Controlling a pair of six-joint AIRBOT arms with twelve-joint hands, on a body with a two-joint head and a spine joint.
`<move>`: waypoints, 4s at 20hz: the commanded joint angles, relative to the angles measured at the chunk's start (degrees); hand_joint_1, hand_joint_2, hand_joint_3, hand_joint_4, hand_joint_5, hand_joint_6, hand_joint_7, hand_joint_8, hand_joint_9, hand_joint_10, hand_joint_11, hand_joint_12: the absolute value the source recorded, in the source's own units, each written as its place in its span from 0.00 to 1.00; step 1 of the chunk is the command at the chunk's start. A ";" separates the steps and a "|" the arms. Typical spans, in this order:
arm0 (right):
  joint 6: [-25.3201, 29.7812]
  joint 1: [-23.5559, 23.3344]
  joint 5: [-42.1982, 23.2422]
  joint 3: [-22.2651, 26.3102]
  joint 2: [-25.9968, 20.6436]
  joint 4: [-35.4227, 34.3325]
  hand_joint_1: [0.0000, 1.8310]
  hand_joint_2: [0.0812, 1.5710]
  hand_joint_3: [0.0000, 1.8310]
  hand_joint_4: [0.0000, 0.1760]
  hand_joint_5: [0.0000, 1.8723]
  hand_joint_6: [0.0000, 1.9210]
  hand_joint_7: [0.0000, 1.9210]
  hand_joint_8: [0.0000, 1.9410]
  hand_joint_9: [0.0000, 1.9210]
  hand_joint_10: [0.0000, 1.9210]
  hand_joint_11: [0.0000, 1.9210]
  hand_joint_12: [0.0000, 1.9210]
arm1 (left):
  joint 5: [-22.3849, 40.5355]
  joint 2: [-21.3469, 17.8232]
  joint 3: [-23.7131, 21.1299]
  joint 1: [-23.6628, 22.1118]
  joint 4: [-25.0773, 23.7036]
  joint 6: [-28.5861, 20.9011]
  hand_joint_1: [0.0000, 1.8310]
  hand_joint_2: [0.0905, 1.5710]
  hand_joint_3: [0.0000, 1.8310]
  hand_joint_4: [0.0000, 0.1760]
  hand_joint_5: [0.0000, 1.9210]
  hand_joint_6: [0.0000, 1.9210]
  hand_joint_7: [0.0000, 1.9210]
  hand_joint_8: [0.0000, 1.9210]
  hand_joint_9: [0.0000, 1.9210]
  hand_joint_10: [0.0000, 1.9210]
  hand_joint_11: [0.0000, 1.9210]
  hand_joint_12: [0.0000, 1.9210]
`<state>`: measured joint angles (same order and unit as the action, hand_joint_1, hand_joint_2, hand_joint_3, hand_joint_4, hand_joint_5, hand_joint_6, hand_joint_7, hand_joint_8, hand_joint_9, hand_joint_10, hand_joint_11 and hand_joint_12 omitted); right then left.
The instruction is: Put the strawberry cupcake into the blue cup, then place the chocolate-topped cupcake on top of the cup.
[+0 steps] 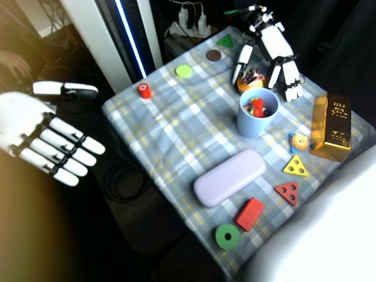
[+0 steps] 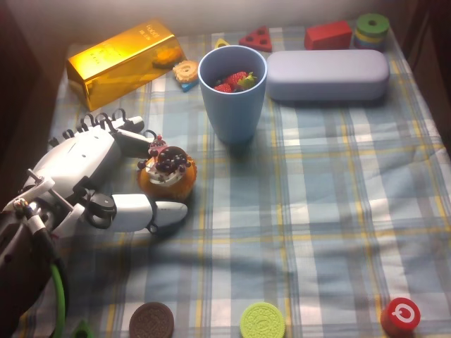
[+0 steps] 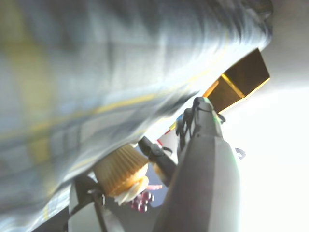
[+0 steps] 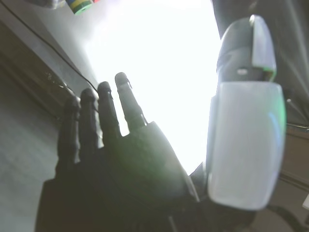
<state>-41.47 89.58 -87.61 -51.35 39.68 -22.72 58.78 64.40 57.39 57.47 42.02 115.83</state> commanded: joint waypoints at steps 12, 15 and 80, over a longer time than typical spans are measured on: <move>0.23 0.52 -6.63 0.20 0.44 -2.05 0.00 0.58 0.00 0.00 0.00 0.00 0.00 0.00 0.00 0.00 0.00 0.00 | 9.82 -3.42 -3.96 -2.48 -6.75 0.25 0.58 0.64 0.00 1.00 0.58 0.38 0.22 0.00 0.16 0.00 0.10 0.01; 0.23 0.62 -6.48 0.31 0.51 -2.24 0.00 0.58 0.00 0.00 0.00 0.00 0.00 0.00 0.00 0.00 0.00 0.00 | 12.71 -6.03 -6.33 -3.48 -9.17 0.26 0.58 0.65 0.00 1.00 0.57 0.41 0.23 0.00 0.14 0.00 0.10 0.02; 0.24 0.88 -5.88 0.39 4.26 -3.01 0.00 0.52 0.00 0.31 0.01 0.00 0.00 0.00 0.01 0.00 0.04 0.02 | 4.02 -3.55 2.36 -20.16 -20.28 -2.46 0.00 0.64 0.00 0.72 0.04 0.00 0.04 0.00 0.02 0.00 0.00 0.04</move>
<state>-41.47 90.45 -86.76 -50.94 43.90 -24.43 56.03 60.16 58.92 37.91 23.05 113.62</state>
